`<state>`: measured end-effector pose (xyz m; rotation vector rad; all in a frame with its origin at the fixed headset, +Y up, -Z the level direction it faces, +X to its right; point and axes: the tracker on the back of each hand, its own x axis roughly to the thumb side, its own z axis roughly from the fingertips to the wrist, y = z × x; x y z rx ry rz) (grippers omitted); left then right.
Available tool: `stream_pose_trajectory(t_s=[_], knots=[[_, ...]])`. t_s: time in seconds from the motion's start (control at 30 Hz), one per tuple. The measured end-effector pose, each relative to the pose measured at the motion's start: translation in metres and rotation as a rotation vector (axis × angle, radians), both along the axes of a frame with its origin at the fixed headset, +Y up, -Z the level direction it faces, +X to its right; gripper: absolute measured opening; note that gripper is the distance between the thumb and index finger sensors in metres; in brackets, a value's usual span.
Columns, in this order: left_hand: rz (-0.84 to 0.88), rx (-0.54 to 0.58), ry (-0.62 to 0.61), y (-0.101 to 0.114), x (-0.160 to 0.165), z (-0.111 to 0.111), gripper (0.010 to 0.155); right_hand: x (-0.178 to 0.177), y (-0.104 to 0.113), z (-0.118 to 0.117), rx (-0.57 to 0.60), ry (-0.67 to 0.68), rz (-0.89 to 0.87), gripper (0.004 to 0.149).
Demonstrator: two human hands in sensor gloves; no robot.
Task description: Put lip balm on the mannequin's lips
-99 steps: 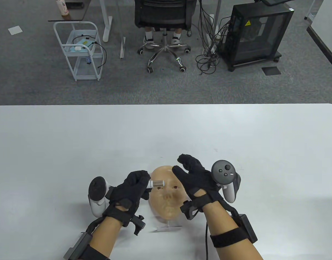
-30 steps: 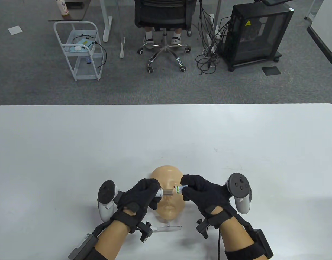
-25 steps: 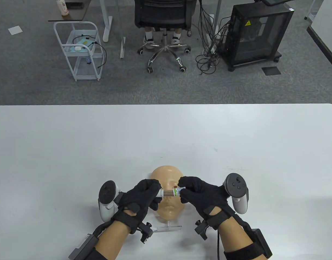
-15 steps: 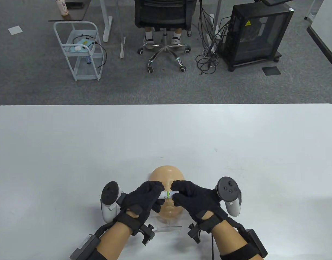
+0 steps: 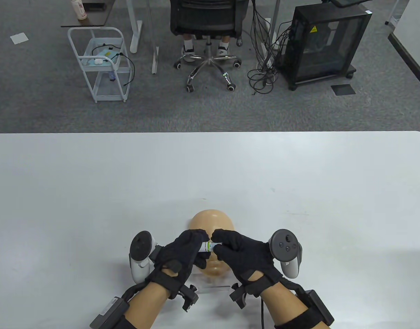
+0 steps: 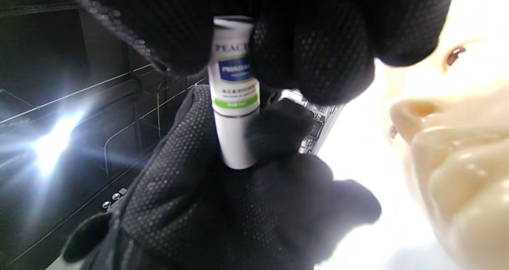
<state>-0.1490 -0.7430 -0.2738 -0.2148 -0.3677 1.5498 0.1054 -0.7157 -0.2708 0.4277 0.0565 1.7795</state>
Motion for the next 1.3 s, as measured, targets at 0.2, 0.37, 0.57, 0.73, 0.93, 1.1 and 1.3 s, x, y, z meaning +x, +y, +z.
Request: stream_pose_trajectory(t_s=[0.2,0.37,0.57,0.73,0.93,1.1,1.3], knots=[[-0.028,0.100,0.180,0.013,-0.043,-0.014,0.056,0.039,0.014,-0.008,-0.017,-0.123,-0.006,0.050],[-0.489,0.263,0.232,0.019,-0.076,-0.031,0.069,0.065,0.029,-0.014,0.124,-0.323,0.594,0.047],[-1.041,0.243,0.324,0.013,-0.084,-0.035,0.078,0.070,0.011,-0.030,-0.041,-0.354,0.884,0.047],[-1.126,0.207,0.303,0.008,-0.084,-0.037,0.084,0.063,0.003,-0.036,-0.053,-0.339,0.935,0.047],[-1.101,0.177,0.281,-0.001,-0.088,-0.042,0.085,0.058,0.000,-0.038,-0.061,-0.328,0.987,0.048],[-1.111,0.175,0.259,-0.004,-0.085,-0.043,0.085,0.057,-0.001,-0.038,-0.056,-0.334,1.003,0.051],[-1.107,0.166,0.243,-0.004,-0.083,-0.044,0.085,0.060,-0.001,-0.036,-0.073,-0.316,0.989,0.066]])
